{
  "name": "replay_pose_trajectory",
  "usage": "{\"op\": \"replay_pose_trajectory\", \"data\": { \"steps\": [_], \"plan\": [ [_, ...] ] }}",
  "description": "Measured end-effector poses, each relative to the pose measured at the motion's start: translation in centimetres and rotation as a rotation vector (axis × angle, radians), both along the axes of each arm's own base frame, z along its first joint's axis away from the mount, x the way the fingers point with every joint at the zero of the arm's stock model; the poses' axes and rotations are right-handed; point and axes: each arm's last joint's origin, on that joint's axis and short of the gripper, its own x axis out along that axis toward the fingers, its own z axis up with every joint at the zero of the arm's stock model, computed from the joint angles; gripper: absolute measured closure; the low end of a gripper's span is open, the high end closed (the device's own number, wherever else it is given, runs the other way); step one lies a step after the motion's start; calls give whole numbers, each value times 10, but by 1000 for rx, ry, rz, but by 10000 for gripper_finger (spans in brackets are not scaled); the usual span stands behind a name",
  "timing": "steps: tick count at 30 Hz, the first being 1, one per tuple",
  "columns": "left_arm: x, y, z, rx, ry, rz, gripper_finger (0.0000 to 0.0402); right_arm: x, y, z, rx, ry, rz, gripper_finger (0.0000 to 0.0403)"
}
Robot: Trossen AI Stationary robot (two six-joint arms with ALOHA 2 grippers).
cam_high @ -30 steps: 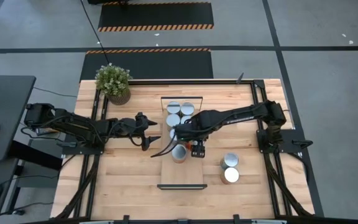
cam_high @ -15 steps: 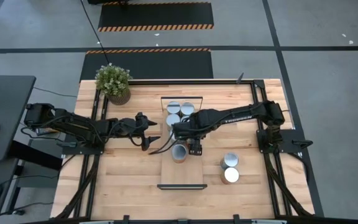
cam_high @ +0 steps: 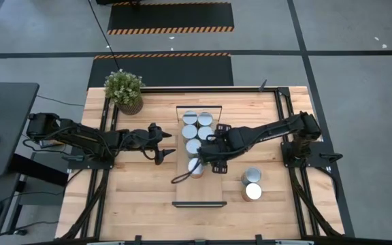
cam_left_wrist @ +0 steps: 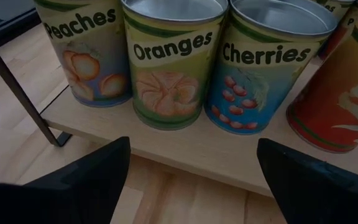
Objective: Pick and place cans onto a shelf
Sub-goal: Put the top canned pineapple on the shelf, then put the canned tomatoes on the shelf
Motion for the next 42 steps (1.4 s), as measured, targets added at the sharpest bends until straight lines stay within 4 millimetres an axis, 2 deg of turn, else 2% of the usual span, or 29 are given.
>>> {"op": "replay_pose_trajectory", "data": {
  "steps": [6,15,23,28,33,36,38,42],
  "plan": [
    [0,0,0,-2,3,0,44,-17,6,-2,-44,94,-63,42],
    [0,0,0,-11,2,5,44,-11,1,-44,-71,70,-93,42],
    [0,0,0,-7,2,3,44,-8,-8,-38,-123,36,-89,42],
    [0,0,-1,-4,7,1,44,-16,-7,-34,-85,78,-105,42],
    [0,0,-1,-5,9,2,44,-34,4,-26,-23,152,-127,42],
    [0,0,-1,-5,10,2,44,-44,7,-23,28,130,-190,42],
    [0,0,-1,-5,10,2,44,-52,8,-28,85,126,-237,42],
    [-1,0,-1,-5,10,2,44,-65,7,-51,242,82,-301,42]
  ]
}}
